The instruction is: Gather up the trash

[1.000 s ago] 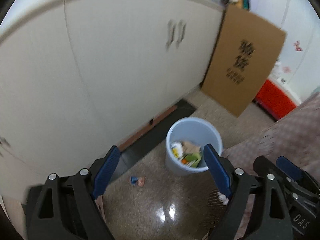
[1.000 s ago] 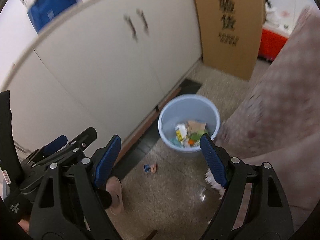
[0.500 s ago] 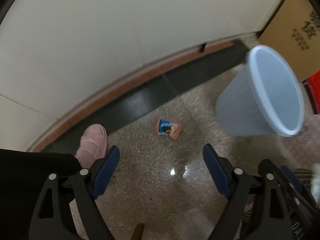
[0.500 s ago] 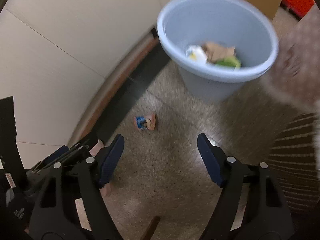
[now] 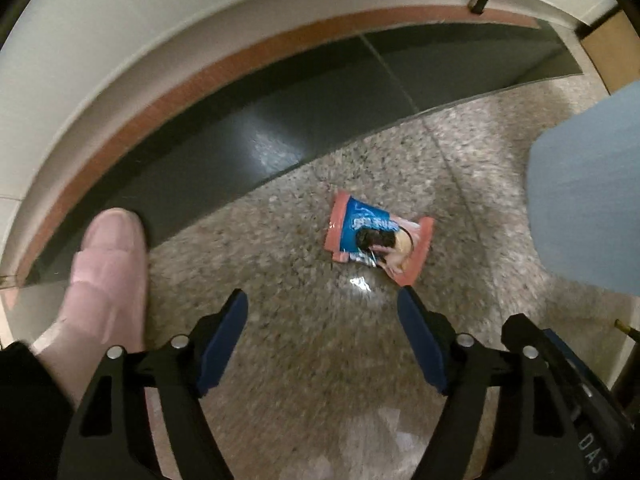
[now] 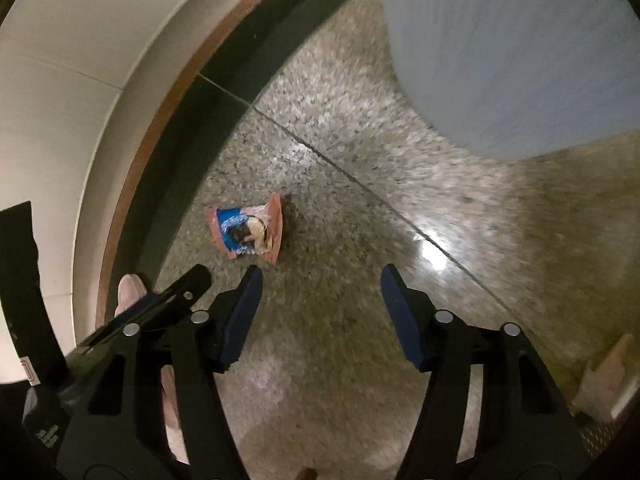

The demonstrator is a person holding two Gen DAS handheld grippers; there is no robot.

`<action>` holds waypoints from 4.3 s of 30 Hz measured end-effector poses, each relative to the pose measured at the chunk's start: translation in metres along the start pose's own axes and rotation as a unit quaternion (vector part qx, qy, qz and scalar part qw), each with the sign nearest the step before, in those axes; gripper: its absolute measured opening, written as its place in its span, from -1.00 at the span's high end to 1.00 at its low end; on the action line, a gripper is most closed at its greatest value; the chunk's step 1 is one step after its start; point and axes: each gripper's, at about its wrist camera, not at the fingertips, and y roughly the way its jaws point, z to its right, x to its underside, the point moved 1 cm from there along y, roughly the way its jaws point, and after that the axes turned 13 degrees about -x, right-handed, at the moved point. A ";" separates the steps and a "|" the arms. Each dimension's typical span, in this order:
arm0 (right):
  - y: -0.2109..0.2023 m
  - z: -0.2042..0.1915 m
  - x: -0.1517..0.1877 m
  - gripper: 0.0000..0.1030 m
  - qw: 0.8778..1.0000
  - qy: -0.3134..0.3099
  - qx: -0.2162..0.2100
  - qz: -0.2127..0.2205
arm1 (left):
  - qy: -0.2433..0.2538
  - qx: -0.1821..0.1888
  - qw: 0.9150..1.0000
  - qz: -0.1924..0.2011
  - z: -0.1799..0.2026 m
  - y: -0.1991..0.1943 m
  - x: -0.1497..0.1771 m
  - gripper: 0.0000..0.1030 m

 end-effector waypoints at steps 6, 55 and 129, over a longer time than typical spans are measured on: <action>0.017 0.016 -0.009 -0.14 1.000 0.002 0.012 0.008 | 0.005 0.021 1.000 -0.007 0.014 0.036 -0.009 -0.28; -0.268 -0.079 -0.013 -0.12 0.970 -0.042 0.021 0.239 | 0.022 0.039 0.970 0.240 0.034 -0.279 -0.006 0.12; -0.501 -0.127 0.075 -0.32 0.941 -0.028 0.083 0.327 | 0.141 0.056 0.933 0.326 0.054 -0.510 0.031 -0.49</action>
